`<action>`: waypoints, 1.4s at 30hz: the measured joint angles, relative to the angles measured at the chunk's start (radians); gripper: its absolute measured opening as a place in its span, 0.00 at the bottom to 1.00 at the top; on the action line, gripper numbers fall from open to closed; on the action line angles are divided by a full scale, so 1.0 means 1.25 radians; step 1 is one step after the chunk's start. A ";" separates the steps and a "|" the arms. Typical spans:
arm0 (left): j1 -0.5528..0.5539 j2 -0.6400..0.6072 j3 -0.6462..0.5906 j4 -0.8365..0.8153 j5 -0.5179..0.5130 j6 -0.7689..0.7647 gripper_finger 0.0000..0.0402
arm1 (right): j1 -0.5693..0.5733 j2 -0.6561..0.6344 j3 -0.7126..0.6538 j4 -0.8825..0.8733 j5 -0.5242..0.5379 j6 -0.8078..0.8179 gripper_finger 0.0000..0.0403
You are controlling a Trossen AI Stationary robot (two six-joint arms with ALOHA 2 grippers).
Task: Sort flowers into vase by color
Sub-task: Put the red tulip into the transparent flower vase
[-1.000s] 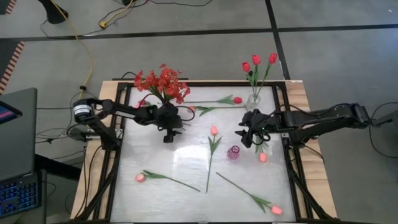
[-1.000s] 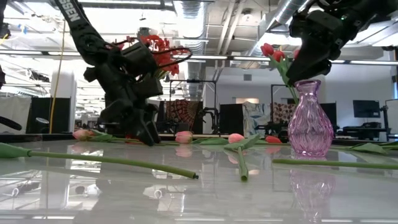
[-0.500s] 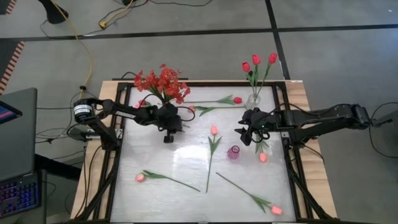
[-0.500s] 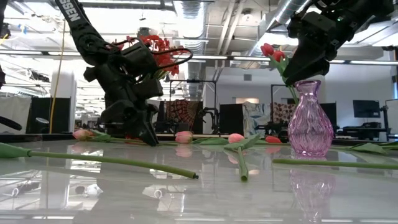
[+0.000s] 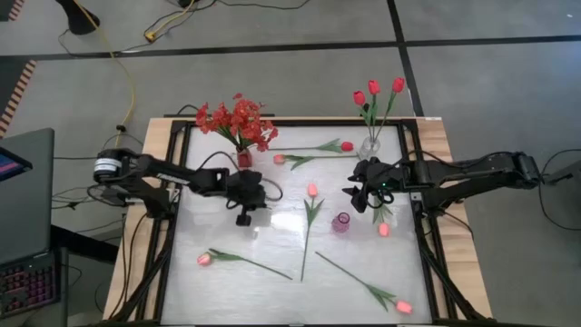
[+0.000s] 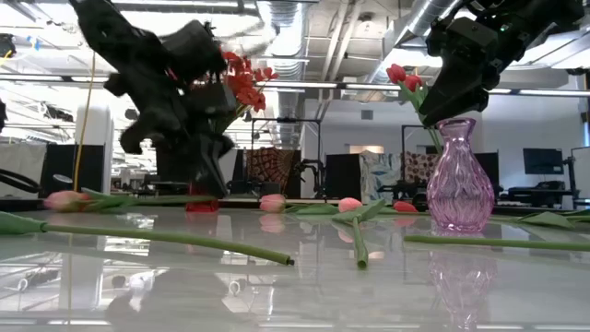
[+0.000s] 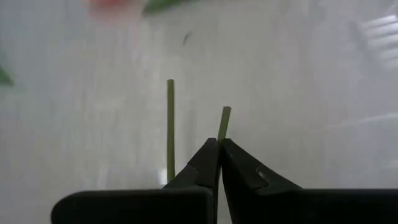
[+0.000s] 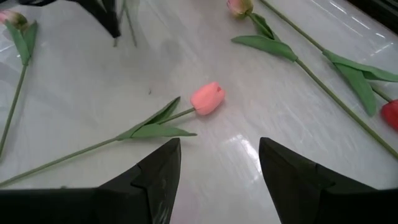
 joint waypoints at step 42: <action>-0.177 -0.406 -0.094 0.616 -0.253 0.023 0.00 | -0.013 0.000 0.000 0.310 -0.151 -0.120 0.61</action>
